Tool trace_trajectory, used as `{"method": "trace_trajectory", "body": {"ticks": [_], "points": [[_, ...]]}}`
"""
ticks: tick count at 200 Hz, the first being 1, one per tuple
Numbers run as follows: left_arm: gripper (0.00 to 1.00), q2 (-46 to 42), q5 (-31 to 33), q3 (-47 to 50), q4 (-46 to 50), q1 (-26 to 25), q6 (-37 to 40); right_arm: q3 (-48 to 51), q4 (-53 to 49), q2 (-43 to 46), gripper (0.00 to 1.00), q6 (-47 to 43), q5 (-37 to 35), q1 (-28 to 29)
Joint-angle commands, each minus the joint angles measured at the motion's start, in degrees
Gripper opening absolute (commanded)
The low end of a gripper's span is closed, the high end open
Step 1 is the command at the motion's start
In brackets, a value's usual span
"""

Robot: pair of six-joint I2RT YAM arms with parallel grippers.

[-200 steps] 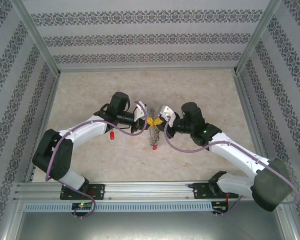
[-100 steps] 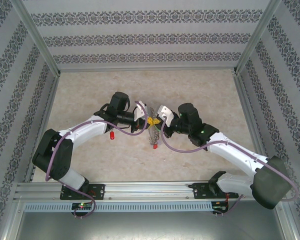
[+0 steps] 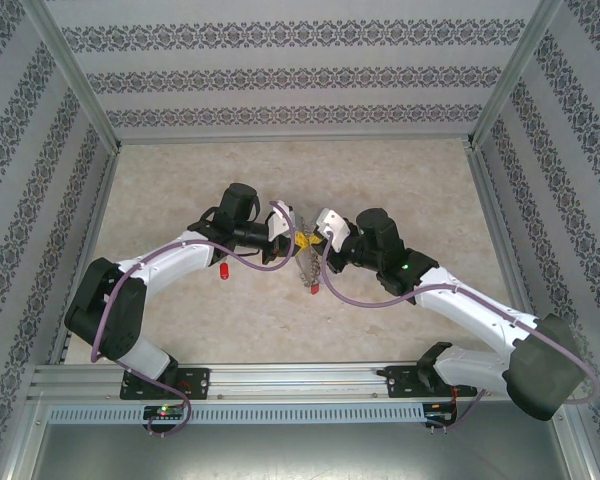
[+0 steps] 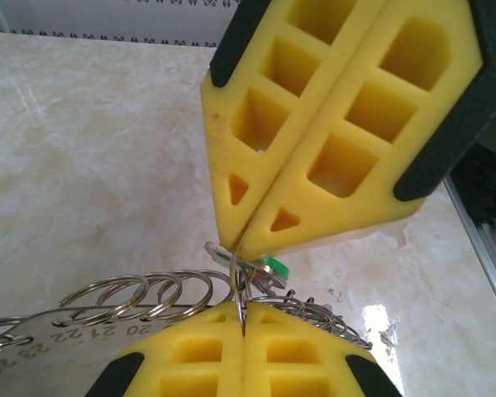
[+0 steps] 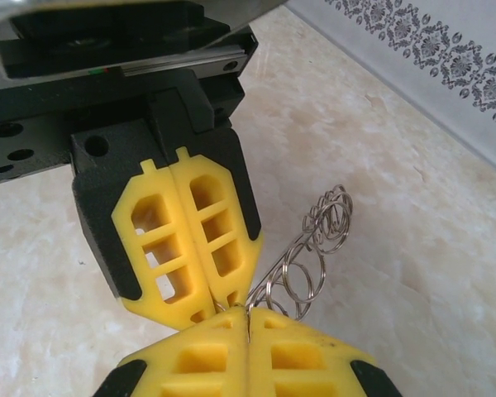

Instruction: Put the keys on the keyring

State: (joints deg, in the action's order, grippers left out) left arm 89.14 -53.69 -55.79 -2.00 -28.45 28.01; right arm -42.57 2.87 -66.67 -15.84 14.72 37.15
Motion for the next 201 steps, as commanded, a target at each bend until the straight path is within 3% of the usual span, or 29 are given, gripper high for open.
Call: {"method": "trace_trajectory", "body": {"ticks": [1,49,108,129,149,186,201], "points": [[0.0,-0.82,-4.32,-0.57,-3.45,-0.75,-0.66,1.3,1.07,0.82,0.0,0.89,-5.49,-0.33],[0.0,-1.25,-3.36,1.43,-8.82,-0.79,-3.34,2.37,-0.59,0.73,0.0,3.47,-6.82,-1.09],[0.0,0.11,-3.18,3.81,-16.38,-0.82,-7.16,3.91,1.05,-0.71,0.0,10.67,-2.01,-3.34],[0.0,0.55,-3.14,4.15,-17.33,-1.0,-7.36,3.64,0.9,-1.44,0.17,12.77,0.28,-4.38],[0.0,0.8,-3.05,4.45,-17.42,-1.13,-7.36,3.7,1.29,-0.99,0.24,13.16,2.4,-5.45],[0.0,0.73,-2.91,4.57,-16.51,-1.1,-6.52,4.24,1.77,1.99,0.29,8.39,7.01,-7.56],[0.0,0.68,-3.04,4.53,-16.11,-1.15,-6.15,3.88,0.78,2.79,0.3,3.64,12.53,-7.83]]}}
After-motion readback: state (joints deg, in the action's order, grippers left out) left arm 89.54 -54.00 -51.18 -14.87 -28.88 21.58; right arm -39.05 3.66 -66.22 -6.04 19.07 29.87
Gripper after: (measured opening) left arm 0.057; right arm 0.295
